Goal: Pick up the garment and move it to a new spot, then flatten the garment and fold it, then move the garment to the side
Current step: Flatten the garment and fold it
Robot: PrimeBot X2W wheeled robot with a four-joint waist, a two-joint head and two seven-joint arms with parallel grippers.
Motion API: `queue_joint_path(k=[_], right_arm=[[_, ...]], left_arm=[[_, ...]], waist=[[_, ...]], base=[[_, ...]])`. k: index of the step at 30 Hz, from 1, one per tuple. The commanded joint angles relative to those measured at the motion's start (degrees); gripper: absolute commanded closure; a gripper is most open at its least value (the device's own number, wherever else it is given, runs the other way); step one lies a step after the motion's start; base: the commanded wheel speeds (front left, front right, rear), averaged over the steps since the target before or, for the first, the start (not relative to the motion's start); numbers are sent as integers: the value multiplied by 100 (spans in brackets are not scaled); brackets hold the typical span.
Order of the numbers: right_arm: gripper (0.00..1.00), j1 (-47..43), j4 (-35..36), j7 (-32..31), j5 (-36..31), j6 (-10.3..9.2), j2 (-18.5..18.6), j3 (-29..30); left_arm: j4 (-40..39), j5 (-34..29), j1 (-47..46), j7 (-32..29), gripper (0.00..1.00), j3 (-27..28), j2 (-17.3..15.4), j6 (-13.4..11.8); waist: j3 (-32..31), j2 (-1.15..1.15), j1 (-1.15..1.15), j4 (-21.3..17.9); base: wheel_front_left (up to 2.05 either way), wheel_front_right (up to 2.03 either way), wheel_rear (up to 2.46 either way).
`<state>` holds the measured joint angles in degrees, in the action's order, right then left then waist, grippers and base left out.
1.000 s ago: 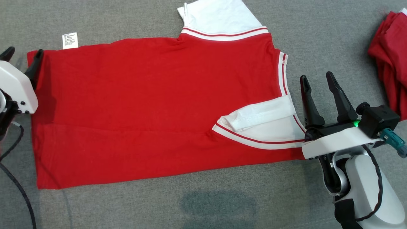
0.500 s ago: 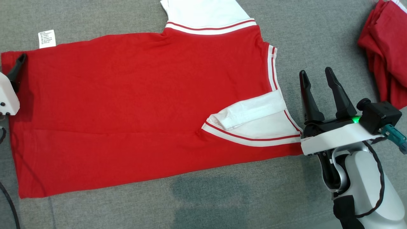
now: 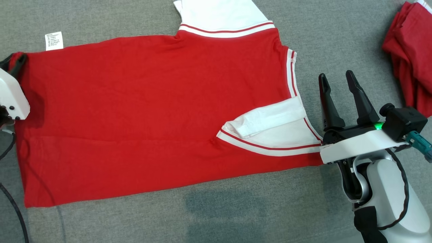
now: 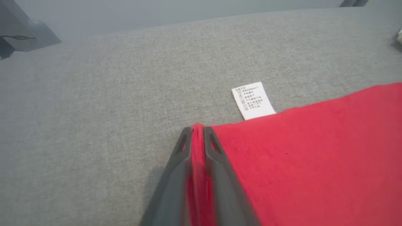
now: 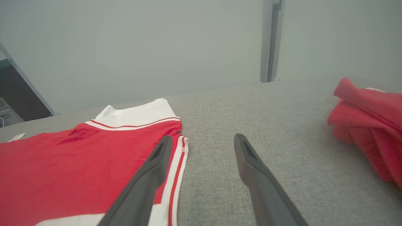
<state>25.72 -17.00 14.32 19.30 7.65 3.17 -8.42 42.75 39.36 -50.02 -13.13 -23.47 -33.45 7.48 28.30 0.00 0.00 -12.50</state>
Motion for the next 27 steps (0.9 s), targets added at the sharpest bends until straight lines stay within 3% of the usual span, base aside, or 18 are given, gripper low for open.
queue_joint_path(k=[1,2,10,15,27], right_arm=[[0,74,140,68,20,-16,-29,-106],[0,73,134,68,14,-16,-29,-102],[0,359,-49,68,-152,-16,20,-140],[0,1556,-1014,42,-26,-16,642,-678],[0,4028,-2991,-944,1129,-16,1341,-1759]], left_arm=[[-161,13,-150,128,93,178,-313,-4],[-181,9,-135,164,100,157,-306,-4],[-444,75,20,659,100,-17,-102,-1],[-696,36,14,1106,100,-364,126,0],[-964,168,-686,1742,100,-1281,554,1]], waist=[[-13,0,0,17],[-23,0,0,30],[-95,0,0,275],[-17,0,0,694],[592,0,0,1646]], base=[[0,0,0],[0,0,0],[0,0,0],[0,0,0],[0,0,0]])
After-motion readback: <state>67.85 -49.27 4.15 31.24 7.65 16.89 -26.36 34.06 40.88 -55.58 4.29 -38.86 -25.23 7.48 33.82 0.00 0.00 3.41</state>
